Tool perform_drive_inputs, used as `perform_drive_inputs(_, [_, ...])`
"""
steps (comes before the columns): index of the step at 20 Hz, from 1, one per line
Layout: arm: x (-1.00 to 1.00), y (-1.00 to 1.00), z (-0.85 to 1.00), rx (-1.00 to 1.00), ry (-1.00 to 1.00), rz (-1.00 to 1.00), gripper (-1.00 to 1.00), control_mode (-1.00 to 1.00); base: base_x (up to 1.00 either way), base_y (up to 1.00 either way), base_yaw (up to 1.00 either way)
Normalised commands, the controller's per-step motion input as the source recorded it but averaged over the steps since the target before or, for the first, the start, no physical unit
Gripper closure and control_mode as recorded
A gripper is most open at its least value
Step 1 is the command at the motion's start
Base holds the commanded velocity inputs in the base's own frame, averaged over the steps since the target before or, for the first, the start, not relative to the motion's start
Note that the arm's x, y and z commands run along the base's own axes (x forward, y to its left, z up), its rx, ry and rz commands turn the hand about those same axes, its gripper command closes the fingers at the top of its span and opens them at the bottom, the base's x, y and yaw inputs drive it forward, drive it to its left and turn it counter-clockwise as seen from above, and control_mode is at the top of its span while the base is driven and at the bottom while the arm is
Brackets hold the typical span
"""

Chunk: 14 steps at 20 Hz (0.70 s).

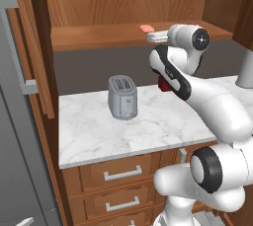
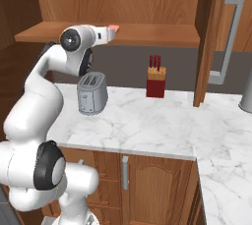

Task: Pick up the bar soap and bar soap from the sink, and place them back in the cabinet, and close the cabinet doors.

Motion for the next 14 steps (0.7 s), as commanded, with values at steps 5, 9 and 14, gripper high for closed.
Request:
perform_drive_inputs(5, [-0.58, 0.0, 0.31, 0.0, 0.15, -0.01, -1.0, -1.0, 0.0, 0.0, 0.0])
perform_drive_inputs(9, [-0.47, 0.0, 0.41, 0.0, 0.28, -0.05, -1.0, -1.0, 0.0, 0.0, 0.0])
perform_drive_inputs(14, [-0.67, 0.0, 0.11, 0.03, 0.23, -0.07, -1.0, -1.0, 0.0, 0.0, 0.0])
